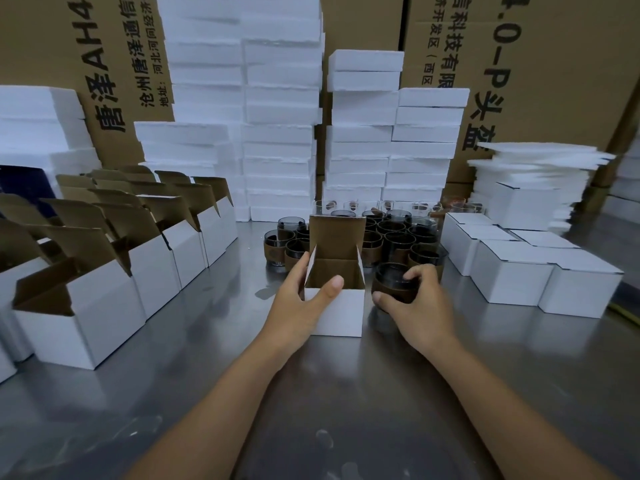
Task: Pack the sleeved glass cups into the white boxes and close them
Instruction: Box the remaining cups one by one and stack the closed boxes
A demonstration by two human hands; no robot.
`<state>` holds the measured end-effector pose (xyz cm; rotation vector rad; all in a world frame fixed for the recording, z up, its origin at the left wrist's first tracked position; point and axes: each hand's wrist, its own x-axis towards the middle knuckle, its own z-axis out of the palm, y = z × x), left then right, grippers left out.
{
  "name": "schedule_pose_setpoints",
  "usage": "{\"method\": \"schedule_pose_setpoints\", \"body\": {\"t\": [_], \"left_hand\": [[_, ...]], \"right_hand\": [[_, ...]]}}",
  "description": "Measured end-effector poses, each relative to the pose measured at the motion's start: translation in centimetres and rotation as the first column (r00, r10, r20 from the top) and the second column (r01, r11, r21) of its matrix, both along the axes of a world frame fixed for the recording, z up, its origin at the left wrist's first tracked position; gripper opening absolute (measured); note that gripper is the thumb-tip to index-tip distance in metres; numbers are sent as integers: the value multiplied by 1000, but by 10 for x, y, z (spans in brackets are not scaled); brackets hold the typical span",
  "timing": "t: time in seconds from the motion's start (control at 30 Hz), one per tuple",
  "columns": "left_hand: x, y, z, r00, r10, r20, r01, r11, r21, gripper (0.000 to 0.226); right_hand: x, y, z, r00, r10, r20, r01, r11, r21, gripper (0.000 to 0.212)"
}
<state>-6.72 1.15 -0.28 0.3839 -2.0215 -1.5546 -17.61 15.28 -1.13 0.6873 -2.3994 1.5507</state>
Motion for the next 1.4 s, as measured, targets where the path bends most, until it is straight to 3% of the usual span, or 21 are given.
{"method": "schedule_pose_setpoints", "body": {"t": [0.17, 0.3, 0.4, 0.5, 0.53, 0.83, 1.0, 1.13, 1.23, 1.4], "left_hand": [[-3, 0, -3, 999, 53, 3, -52, 997, -48, 85], [-1, 3, -2, 994, 109, 15, -107, 989, -102, 65], [3, 6, 3, 973, 184, -139, -199, 974, -106, 56], [7, 10, 10, 910, 242, -336, -280, 958, -69, 9], [9, 11, 12, 903, 219, -369, -259, 964, -64, 3], [17, 24, 18, 949, -153, -276, 140, 988, -66, 27], [18, 26, 16, 949, -220, -226, 211, 975, -65, 33], [19, 28, 17, 937, -285, -204, 285, 958, -29, 36], [19, 27, 17, 929, -300, -217, 306, 952, -6, 34], [18, 27, 16, 924, -326, -201, 336, 942, 15, 32]], "right_hand": [[14, 9, 13, 997, 13, 71, 11, 943, -332, 77], [28, 9, 19, 995, 88, 49, -55, 881, -469, 65], [37, 8, 24, 991, 134, -8, -116, 823, -557, 54], [44, 8, 29, 986, 158, -52, -157, 780, -606, 47], [46, 7, 30, 984, 167, -66, -172, 772, -612, 46], [56, 6, 27, 964, 257, -72, -254, 799, -545, 52], [53, 6, 26, 950, 313, -20, -270, 784, -559, 49], [52, 5, 29, 880, 463, 108, -304, 722, -622, 23], [50, 5, 31, 817, 523, 243, -245, 696, -675, 23], [47, 7, 32, 790, 540, 292, -215, 689, -692, 31]]}}
